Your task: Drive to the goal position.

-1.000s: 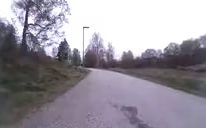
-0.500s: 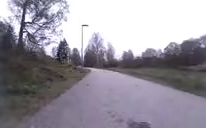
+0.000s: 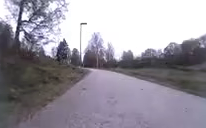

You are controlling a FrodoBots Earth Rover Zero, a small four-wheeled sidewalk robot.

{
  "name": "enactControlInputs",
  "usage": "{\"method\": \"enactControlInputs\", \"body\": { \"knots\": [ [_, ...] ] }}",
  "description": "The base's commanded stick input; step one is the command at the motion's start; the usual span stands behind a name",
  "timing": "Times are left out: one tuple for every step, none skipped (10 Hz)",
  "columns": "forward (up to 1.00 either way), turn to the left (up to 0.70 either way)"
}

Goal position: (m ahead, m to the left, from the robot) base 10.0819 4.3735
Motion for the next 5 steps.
{"method": "enactControlInputs", "body": {
  "knots": [
    [1.0, 0.0],
    [1.0, 0.0],
    [1.0, 0.0],
    [1.0, 0.0],
    [1.0, 0.0]
  ]
}}
